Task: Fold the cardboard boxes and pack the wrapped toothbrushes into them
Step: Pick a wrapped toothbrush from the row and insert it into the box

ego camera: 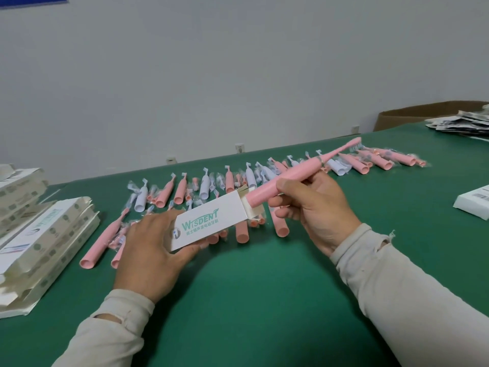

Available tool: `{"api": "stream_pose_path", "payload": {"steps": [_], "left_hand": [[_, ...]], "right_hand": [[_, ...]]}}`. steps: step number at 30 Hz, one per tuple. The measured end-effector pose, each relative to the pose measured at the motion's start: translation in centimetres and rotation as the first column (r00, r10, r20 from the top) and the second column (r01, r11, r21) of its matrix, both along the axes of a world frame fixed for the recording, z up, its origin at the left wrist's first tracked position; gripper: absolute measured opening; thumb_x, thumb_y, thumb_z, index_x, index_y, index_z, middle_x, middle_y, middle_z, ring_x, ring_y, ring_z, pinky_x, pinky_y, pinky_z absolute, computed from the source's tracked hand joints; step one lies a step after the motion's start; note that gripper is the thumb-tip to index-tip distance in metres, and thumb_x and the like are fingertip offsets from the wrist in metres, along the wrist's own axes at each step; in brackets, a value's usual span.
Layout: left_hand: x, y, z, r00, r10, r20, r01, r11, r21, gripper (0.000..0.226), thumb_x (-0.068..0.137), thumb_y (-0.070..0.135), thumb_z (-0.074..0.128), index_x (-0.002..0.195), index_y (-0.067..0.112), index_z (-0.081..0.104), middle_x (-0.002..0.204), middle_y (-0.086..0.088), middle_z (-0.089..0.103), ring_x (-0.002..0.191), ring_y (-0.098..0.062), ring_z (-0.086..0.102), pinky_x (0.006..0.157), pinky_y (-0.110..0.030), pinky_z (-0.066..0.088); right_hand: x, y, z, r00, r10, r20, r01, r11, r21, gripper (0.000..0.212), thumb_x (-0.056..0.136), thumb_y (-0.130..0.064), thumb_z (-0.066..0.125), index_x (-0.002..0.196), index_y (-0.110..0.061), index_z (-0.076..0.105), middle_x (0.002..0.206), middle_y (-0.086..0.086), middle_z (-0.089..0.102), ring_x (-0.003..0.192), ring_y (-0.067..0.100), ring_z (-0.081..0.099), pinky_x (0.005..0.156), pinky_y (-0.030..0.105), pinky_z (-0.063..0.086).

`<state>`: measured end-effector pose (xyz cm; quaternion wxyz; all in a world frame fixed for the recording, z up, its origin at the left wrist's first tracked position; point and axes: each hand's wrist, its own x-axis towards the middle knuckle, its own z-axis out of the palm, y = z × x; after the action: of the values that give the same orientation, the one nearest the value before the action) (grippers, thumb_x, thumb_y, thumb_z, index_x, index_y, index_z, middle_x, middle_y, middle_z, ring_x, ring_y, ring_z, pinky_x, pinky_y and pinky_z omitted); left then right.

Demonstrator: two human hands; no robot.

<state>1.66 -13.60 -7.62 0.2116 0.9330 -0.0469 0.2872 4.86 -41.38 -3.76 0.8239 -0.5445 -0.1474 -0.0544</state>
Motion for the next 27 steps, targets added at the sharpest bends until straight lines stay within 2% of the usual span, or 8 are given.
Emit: {"api": "stream_pose_path", "payload": {"steps": [4, 8, 12, 15, 17, 21, 23, 27], "left_hand": [[0.0, 0.0, -0.1, 1.0, -0.004, 0.022, 0.005, 1.0, -0.024, 0.064, 0.07, 0.055, 0.08, 0.125, 0.031, 0.06, 0.118, 0.005, 0.062, 0.107, -0.015, 0.047, 0.089, -0.033, 0.034], [-0.2, -0.1, 0.0, 1.0, -0.009, 0.01, 0.009, 1.0, -0.013, 0.072, 0.067, 0.069, 0.067, 0.127, 0.03, 0.06, 0.119, 0.006, 0.061, 0.109, -0.013, 0.045, 0.09, -0.034, 0.034], [-0.4, -0.3, 0.2, 0.999, -0.035, 0.018, 0.036, 0.998, -0.045, 0.077, 0.063, 0.078, 0.057, 0.125, 0.032, 0.059, 0.112, 0.014, 0.054, 0.107, -0.012, 0.043, 0.089, -0.034, 0.034], [-0.4, -0.6, -0.1, 0.999, -0.051, 0.003, 0.051, 0.999, -0.013, 0.079, 0.061, 0.079, 0.056, 0.125, 0.032, 0.059, 0.111, 0.014, 0.052, 0.105, -0.011, 0.041, 0.087, -0.033, 0.033], [-0.3, -0.6, -0.2, 0.999, -0.046, -0.005, 0.046, 0.999, -0.02, 0.079, 0.062, 0.078, 0.058, 0.125, 0.031, 0.06, 0.112, 0.013, 0.053, 0.105, -0.012, 0.042, 0.088, -0.032, 0.032], [-0.2, 0.1, -0.1, 1.0, 0.028, 0.008, -0.028, 0.999, -0.039, 0.066, 0.068, 0.063, 0.075, 0.123, 0.03, 0.061, 0.113, 0.008, 0.059, 0.105, -0.017, 0.046, 0.088, -0.034, 0.034], [0.0, 0.4, -0.2, 0.998, 0.067, -0.012, -0.067, 0.998, -0.017, 0.064, 0.07, 0.057, 0.08, 0.124, 0.029, 0.061, 0.114, 0.004, 0.061, 0.108, -0.022, 0.049, 0.091, -0.038, 0.037], [0.1, 0.2, -0.2, 0.996, 0.083, -0.039, -0.083, 0.996, 0.023, 0.063, 0.071, 0.059, 0.078, 0.124, 0.03, 0.06, 0.109, 0.005, 0.06, 0.105, -0.023, 0.049, 0.089, -0.038, 0.037]], "right_hand": [[0.5, 0.0, -0.7, 0.996, -0.084, 0.022, 0.085, 0.994, -0.07, 0.031, 0.086, -0.012, 0.076, 0.11, -0.001, 0.059, 0.086, 0.009, 0.076, 0.072, 0.021, 0.072, 0.051, 0.022, 0.053], [0.7, 0.0, -1.2, 0.989, -0.131, 0.07, 0.145, 0.949, -0.281, 0.031, 0.081, -0.024, 0.081, 0.1, -0.005, 0.065, 0.079, 0.008, 0.074, 0.065, 0.02, 0.068, 0.047, 0.024, 0.049], [0.7, 0.3, -1.4, 1.0, -0.022, 0.018, 0.026, 0.961, -0.276, 0.006, 0.083, -0.021, 0.08, 0.08, -0.017, 0.076, 0.067, -0.002, 0.07, 0.054, 0.009, 0.061, 0.042, 0.019, 0.042], [0.2, 1.0, -1.8, 0.997, 0.064, -0.036, -0.073, 0.907, -0.414, 0.01, 0.084, -0.021, 0.079, 0.09, -0.014, 0.074, 0.065, -0.012, 0.07, 0.052, -0.002, 0.059, 0.048, 0.01, 0.043], [0.2, 1.4, -2.0, 0.995, 0.071, -0.075, -0.097, 0.888, -0.45, 0.018, 0.086, -0.024, 0.078, 0.096, -0.011, 0.071, 0.068, -0.01, 0.07, 0.053, 0.0, 0.057, 0.047, 0.013, 0.042], [1.2, 0.1, -1.5, 0.979, -0.039, -0.199, 0.008, 0.988, -0.155, 0.027, 0.092, -0.02, 0.069, 0.108, 0.0, 0.059, 0.073, 0.008, 0.067, 0.054, 0.016, 0.057, 0.05, 0.031, 0.049], [1.7, -0.7, -1.3, 0.972, -0.105, -0.211, 0.105, 0.994, -0.011, 0.019, 0.096, -0.014, 0.063, 0.107, 0.0, 0.057, 0.07, 0.008, 0.069, 0.058, 0.017, 0.064, 0.053, 0.03, 0.055], [2.2, -0.8, -1.6, 0.975, -0.192, -0.109, 0.186, 0.981, -0.059, 0.01, 0.101, -0.013, 0.055, 0.099, -0.006, 0.062, 0.072, 0.009, 0.073, 0.068, 0.016, 0.071, 0.062, 0.025, 0.058]]}}
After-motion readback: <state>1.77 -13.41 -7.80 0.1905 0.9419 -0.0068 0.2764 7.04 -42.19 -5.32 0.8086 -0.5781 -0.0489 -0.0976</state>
